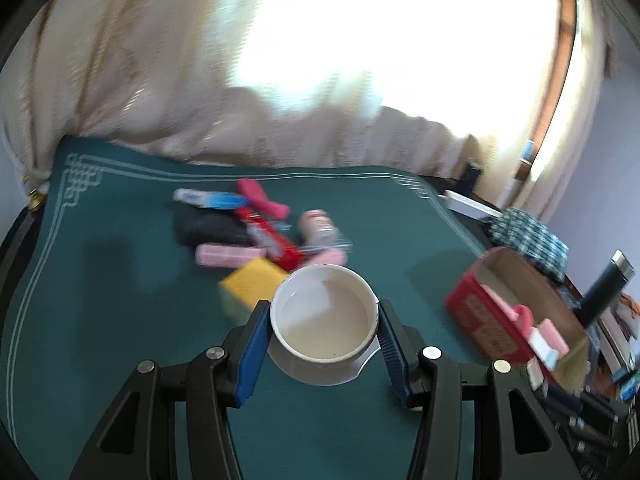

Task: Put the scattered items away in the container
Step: 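Carry the cup and bottle into the red tin and release them, then move both tools back toward the panda figure on the table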

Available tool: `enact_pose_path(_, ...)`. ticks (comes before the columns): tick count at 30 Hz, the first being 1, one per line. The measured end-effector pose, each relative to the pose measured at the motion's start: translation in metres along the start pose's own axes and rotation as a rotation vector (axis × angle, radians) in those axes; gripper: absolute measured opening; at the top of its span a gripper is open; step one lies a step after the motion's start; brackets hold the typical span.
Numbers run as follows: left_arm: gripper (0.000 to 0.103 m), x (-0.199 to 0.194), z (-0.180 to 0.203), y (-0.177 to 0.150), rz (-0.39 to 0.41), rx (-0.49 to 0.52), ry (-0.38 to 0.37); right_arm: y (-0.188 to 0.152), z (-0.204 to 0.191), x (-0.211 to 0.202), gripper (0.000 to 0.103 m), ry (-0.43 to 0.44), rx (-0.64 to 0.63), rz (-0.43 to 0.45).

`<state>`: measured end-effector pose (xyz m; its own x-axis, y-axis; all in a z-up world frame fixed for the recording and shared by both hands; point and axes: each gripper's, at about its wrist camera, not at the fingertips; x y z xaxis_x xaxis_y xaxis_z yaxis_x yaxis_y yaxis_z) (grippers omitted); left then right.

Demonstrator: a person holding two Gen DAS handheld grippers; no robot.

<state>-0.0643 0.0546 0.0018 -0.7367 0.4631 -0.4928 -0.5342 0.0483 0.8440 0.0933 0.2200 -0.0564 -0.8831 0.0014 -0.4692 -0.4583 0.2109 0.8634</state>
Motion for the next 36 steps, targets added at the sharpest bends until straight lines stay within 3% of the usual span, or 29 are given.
enact_pose_path(9, 0.053, 0.016, 0.098, -0.01, -0.053, 0.091, -0.161, 0.011, 0.074, -0.024, 0.022, -0.159, 0.101, 0.072)
enact_pose_path(18, 0.053, 0.034, 0.172, -0.015, -0.086, 0.17, -0.247, 0.007, 0.116, -0.028, 0.022, -0.204, 0.141, 0.085)
enact_pose_path(27, 0.054, 0.059, 0.209, -0.01, -0.1, 0.201, -0.289, 0.005, 0.136, -0.018, 0.023, -0.225, 0.175, 0.075)
enact_pose_path(28, 0.055, 0.061, 0.211, -0.01, -0.098, 0.201, -0.286, 0.004, 0.138, -0.018, 0.029, -0.227, 0.182, 0.074)
enact_pose_path(29, 0.058, 0.063, 0.213, -0.01, -0.096, 0.199, -0.287, 0.003, 0.14, -0.018, 0.034, -0.227, 0.191, 0.074)
enact_pose_path(30, 0.072, 0.065, 0.213, -0.01, -0.098, 0.195, -0.29, 0.003, 0.142, -0.019, 0.043, -0.227, 0.198, 0.077)
enact_pose_path(31, 0.078, 0.066, 0.213, -0.01, -0.099, 0.19, -0.29, 0.002, 0.143, -0.019, 0.047, -0.229, 0.198, 0.08)
enact_pose_path(36, 0.078, 0.071, 0.203, -0.01, -0.11, 0.171, -0.255, 0.003, 0.143, -0.019, 0.048, -0.228, 0.2, 0.084)
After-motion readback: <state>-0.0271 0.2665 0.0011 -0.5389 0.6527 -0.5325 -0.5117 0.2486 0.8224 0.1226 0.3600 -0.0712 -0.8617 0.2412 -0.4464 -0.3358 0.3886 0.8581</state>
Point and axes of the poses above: each gripper's, at about its wrist camera, not at the fingertips, and x roughly the way its jaws point, z to its right, y to its top, and after that the axes turned 10 degrees about z, right-handed
